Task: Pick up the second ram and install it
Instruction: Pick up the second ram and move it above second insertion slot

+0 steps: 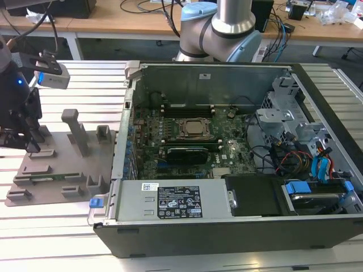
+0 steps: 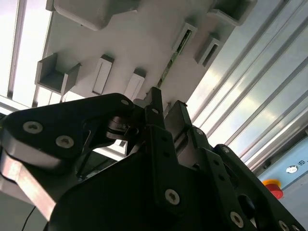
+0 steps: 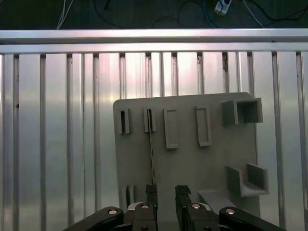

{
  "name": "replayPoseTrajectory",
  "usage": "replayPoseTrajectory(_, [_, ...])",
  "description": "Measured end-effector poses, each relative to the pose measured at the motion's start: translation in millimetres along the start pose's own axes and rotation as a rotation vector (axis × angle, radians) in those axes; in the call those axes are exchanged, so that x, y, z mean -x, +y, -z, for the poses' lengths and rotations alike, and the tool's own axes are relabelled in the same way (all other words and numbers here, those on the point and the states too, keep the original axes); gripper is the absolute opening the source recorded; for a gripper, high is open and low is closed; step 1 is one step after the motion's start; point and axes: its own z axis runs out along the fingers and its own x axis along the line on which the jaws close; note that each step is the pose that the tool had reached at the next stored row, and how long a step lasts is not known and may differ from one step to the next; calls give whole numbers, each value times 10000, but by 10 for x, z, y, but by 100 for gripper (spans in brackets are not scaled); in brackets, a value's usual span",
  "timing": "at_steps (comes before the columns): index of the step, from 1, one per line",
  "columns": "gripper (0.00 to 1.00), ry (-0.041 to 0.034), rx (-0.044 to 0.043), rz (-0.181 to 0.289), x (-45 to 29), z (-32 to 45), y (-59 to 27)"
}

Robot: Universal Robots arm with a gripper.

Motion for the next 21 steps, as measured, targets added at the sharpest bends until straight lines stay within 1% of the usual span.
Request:
replayPoseTrajectory(3, [30, 0, -1, -1, -2, -47, -2])
replayPoseTrajectory(10, [30, 0, 0, 0, -3, -98, -4])
replayPoseTrajectory(19, [30, -1, -1, 0, -6, -186, -8])
replayPoseTrajectory(21, [30, 0, 0, 0, -7, -217, -10])
